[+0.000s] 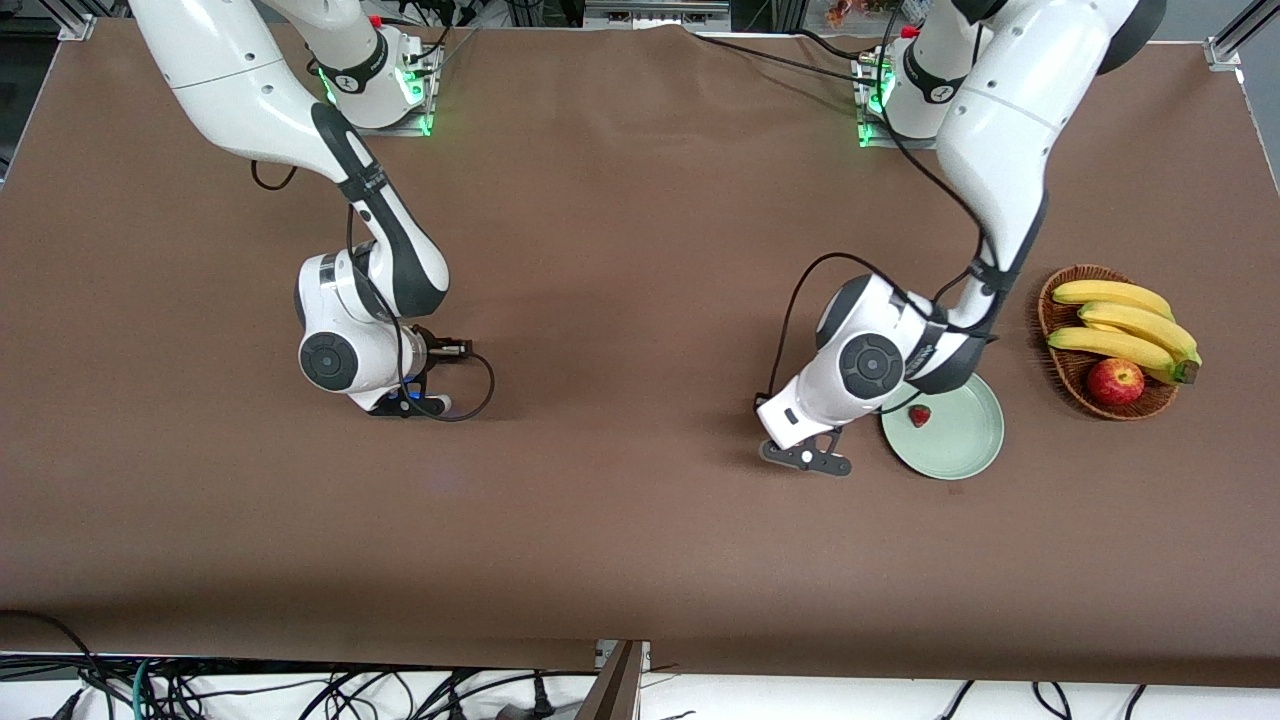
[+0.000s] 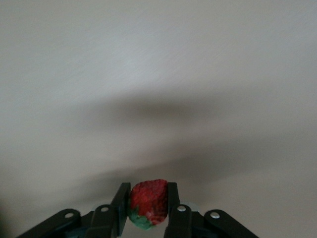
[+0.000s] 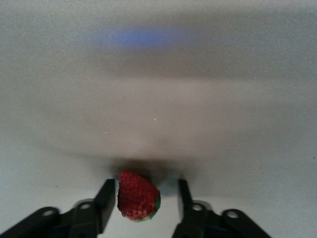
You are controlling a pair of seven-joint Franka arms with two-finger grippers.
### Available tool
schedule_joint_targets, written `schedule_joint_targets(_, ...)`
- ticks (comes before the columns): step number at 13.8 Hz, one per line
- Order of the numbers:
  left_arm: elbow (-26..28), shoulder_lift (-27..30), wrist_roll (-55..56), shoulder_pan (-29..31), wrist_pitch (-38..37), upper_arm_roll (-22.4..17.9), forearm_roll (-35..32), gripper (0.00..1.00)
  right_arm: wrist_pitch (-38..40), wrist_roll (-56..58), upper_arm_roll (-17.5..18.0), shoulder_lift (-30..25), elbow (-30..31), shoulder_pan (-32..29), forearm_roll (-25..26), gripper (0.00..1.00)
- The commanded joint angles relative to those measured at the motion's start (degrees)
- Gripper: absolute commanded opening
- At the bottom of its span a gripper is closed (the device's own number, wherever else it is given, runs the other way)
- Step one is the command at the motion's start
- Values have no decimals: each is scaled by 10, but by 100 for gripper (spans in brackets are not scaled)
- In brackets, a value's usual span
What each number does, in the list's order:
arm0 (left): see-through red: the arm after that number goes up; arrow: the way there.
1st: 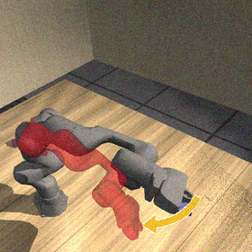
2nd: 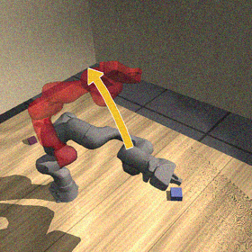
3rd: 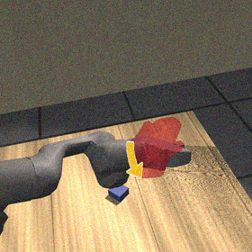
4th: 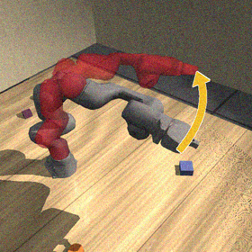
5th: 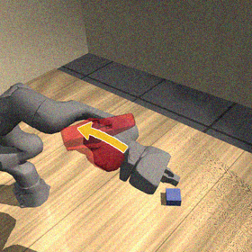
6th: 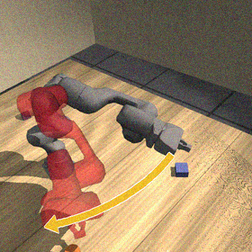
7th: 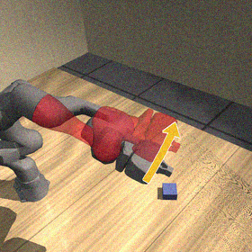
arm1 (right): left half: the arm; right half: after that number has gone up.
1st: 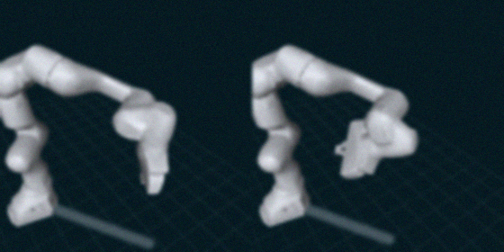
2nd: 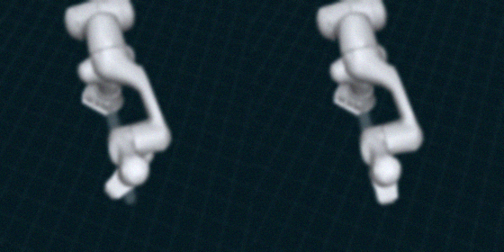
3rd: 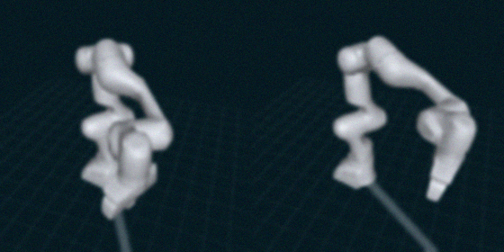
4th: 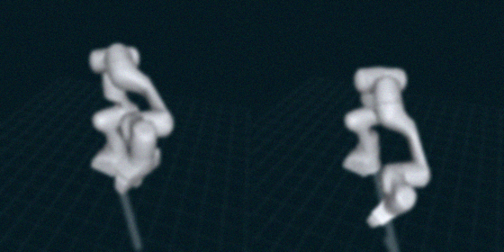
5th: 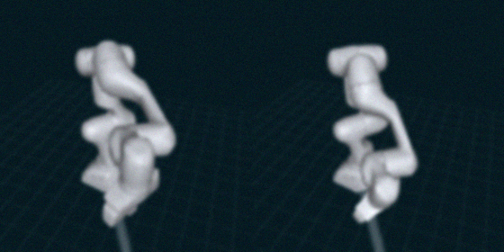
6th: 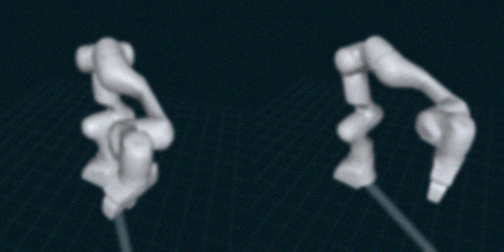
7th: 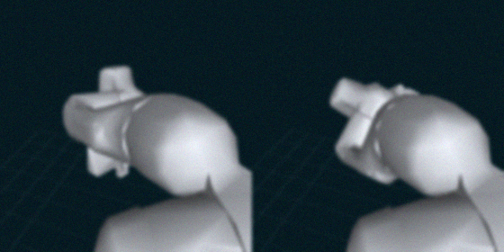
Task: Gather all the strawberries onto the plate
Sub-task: 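Place the strawberry on the plate while the right gripper reaches another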
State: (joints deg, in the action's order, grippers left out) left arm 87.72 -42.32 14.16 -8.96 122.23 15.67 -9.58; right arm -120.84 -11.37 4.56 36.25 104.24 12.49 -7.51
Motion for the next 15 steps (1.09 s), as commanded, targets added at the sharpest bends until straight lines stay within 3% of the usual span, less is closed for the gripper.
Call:
schedule_joint_targets(1, 8, 51, -2, 15, -107, 0, -58, 5, 1, -15, 12, -19, 16, -1, -1, 0)
schedule_joint_targets(3, 11, 60, -29, 35, -152, -1, -75, 5, 2, -25, 14, -19, 17, -1, -1, 0)
schedule_joint_targets(6, 14, 60, -160, 95, -155, 1, -83, 6, 2, -24, 15, -20, -1, -1, -5, 0)
schedule_joint_targets(8, 16, 56, -230, 129, -150, 0, -83, 6, 0, -26, 42, -14, -36, -1, -11, 0)
schedule_joint_targets(11, 23, 43, -329, 177, -111, 1, -83, 9, -18, -140, 102, 42, -132, 21, -11, 0)
schedule_joint_targets(15, 83, 44, -333, 202, -26, 2, -76, 17, -144, -342, 115, 140, -273, 121, -9, 0)
